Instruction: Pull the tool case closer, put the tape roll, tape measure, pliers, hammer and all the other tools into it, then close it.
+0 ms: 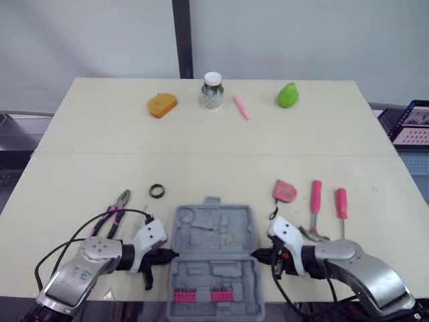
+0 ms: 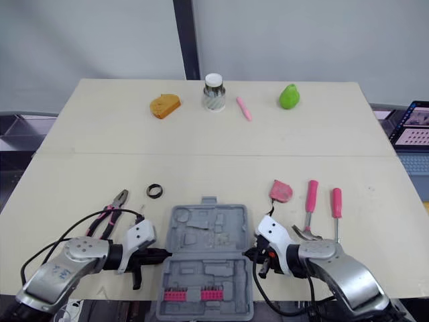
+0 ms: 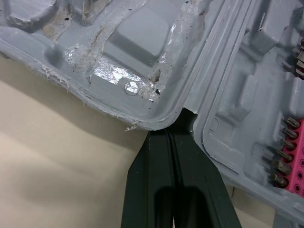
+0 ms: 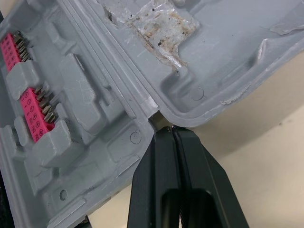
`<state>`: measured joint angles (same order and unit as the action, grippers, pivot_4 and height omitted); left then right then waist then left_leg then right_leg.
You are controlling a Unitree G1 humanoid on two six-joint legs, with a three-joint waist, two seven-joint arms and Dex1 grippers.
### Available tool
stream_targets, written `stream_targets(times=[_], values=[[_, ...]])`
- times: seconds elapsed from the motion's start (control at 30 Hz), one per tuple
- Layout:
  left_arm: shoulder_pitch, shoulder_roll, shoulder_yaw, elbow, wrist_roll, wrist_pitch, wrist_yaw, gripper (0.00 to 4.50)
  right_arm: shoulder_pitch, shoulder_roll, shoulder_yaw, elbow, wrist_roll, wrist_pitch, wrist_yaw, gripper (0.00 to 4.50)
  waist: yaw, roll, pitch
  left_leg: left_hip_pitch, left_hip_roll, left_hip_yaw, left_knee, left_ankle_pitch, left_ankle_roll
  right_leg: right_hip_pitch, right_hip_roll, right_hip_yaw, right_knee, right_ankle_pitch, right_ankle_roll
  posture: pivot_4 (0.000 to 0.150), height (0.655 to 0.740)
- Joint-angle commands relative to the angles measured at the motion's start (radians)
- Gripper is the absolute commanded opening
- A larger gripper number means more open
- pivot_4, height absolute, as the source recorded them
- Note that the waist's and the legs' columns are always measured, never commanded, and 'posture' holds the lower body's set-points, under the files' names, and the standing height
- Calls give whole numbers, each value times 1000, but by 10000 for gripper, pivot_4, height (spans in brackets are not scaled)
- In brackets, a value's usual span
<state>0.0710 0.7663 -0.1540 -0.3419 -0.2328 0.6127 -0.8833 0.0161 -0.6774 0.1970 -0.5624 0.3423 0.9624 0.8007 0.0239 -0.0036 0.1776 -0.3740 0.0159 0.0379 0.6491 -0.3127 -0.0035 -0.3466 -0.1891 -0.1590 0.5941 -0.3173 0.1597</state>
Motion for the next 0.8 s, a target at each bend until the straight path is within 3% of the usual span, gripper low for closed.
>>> stream_targets(times=[0.03, 0.8], values=[[24, 12, -15, -24, -6, 7, -12, 443, 7, -7, 0, -53, 29, -2, -8, 721, 0, 0, 0, 0, 0, 0, 0, 0, 0, 0, 0, 0, 0, 0, 0, 1500, 7400], [39, 24, -14, -36, -16, 22, -13, 443, 38, -14, -4, -66, 68, -3, -50, 721, 0, 0, 0, 0, 1, 0, 0, 0, 0, 0, 1, 0, 0, 0, 0, 1500, 7400]])
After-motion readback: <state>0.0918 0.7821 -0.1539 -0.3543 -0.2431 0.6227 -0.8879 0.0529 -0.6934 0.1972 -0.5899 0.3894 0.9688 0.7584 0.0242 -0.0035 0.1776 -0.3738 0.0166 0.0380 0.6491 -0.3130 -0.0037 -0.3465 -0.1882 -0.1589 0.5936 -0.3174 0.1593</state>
